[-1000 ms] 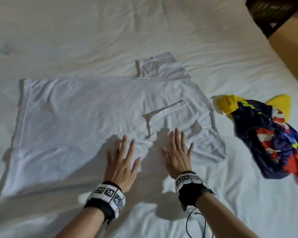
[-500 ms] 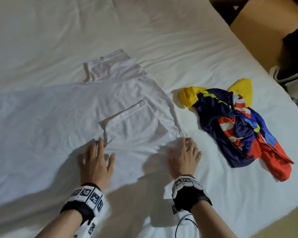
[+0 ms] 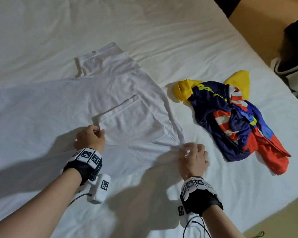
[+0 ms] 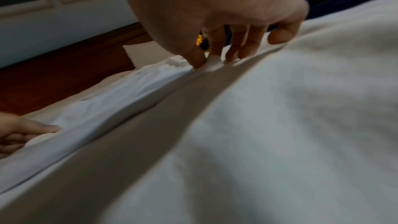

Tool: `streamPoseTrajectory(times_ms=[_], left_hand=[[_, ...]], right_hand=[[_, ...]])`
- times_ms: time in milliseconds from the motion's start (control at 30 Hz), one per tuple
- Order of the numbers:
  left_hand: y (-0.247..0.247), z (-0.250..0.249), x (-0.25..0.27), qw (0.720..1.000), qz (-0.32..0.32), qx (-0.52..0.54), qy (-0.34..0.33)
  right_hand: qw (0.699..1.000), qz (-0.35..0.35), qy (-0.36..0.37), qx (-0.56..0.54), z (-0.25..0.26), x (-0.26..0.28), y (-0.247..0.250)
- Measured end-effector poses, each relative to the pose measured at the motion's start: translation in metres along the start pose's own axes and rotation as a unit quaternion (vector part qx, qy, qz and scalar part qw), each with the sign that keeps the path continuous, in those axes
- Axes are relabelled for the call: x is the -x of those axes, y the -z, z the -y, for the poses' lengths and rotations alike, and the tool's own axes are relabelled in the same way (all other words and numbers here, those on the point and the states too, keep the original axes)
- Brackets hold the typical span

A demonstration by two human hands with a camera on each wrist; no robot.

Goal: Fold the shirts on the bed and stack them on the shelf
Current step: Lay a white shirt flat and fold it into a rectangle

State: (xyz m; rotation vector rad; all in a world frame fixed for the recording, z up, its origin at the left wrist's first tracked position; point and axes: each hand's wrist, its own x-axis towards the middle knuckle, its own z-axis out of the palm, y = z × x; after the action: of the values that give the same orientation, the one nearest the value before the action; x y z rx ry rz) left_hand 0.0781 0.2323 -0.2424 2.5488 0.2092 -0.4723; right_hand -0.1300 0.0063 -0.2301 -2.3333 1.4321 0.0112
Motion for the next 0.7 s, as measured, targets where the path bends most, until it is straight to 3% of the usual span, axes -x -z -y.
streamPoseTrajectory(times_ms=[100, 200, 367, 500, 600, 700], left_hand=[[0.006, -0.003, -0.004, 0.995, 0.026, 0.097, 0.027], [0.018, -0.017, -0.004, 0.984, 0.03, 0.167, 0.046], [0.028, -0.027, -0.01, 0.983, 0.049, 0.175, 0.042], [0.032, -0.03, -0.005, 0.971, 0.052, 0.233, 0.03], [0.032, -0.021, 0.003, 0.958, 0.045, 0.282, -0.009], [0.03, -0.002, 0.02, 0.95, 0.033, 0.29, -0.106]], right_hand=[[0.988, -0.059, 0.122, -0.07, 0.044, 0.0, 0.002], [0.968, 0.028, 0.222, -0.112, 0.104, -0.026, -0.009], [0.97, 0.175, 0.17, 0.003, 0.178, -0.077, -0.027], [0.952, 0.262, 0.124, -0.098, 0.191, -0.092, -0.018], [0.939, 0.244, 0.16, -0.182, 0.181, -0.085, -0.001], [0.926, 0.211, 0.209, -0.235, 0.152, -0.069, 0.02]])
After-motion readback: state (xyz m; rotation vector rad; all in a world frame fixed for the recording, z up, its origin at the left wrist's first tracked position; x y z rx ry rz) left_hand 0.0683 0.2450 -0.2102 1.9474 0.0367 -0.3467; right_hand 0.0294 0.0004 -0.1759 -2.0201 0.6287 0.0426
